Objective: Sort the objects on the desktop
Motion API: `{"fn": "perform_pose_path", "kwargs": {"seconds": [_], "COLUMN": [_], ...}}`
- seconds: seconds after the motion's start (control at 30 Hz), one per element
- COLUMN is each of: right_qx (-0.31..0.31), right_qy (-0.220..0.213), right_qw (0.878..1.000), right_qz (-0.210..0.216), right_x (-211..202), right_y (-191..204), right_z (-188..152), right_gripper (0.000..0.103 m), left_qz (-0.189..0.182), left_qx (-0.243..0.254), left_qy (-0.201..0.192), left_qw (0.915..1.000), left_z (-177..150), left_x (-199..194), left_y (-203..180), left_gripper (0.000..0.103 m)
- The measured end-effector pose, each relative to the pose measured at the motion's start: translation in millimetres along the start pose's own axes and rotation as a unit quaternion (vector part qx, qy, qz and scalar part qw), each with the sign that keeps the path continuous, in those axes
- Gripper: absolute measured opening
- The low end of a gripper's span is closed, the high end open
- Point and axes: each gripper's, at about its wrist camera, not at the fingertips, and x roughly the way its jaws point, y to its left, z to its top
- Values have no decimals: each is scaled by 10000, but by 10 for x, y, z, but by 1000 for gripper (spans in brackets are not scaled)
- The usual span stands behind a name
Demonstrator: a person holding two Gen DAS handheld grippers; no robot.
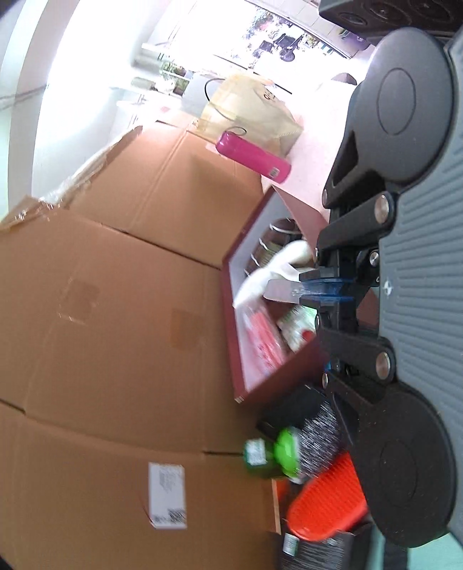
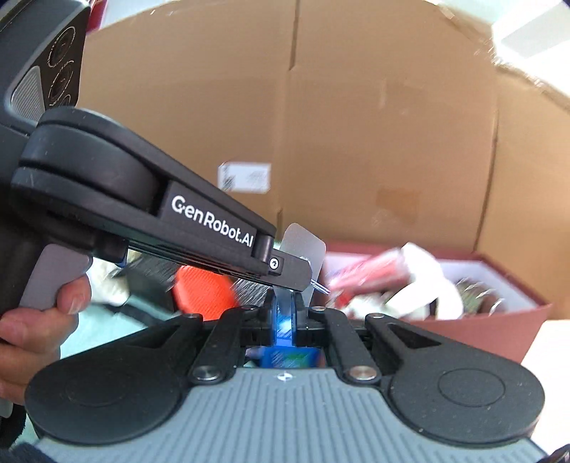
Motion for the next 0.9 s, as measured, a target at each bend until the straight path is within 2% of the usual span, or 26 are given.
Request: {"fn": "perform_pose_path", "kwargs": {"seconds": [0.27, 0.47, 0.53, 0.57, 0.63, 0.7, 0.73, 0.9], "right_qx": [213, 387, 388, 348, 231, 186, 186, 285], "right_qy": [-148, -5, 83, 122, 300, 317, 274, 296], "right_qw": [9985, 9976, 9974, 9974, 9973, 9971, 9968, 9958], "right_qz": [-476, -580, -594, -622, -627, -664, -732, -816], "right_x": [191, 496, 590, 630, 705, 709, 654, 634], "right_y": [-411, -639, -669, -682, -704, -670, -650, -695], "right_z": [106, 49, 17, -3, -39, -57, -116, -171], "right_gripper": [5, 6, 7, 9, 12, 35, 46, 51], "left_qz": [-277, -164, -47, -2, 41, 74, 92, 138], "left_qx": [86, 40, -36, -79, -145, -93, -39, 41], "left_qy": [25, 140, 179, 180, 163, -7, -90, -206], "left_qw": [9996, 9998, 9998, 9998, 9998, 9999, 9999, 9997], "left_z": [259, 270, 256, 250, 248, 239, 233, 225], "left_x": [514, 879, 951, 967, 958, 901, 871, 764], "left_y": [-74, 18, 72, 100, 137, 151, 149, 145], "left_gripper": [4, 4, 7, 16, 53, 70, 73, 100]}}
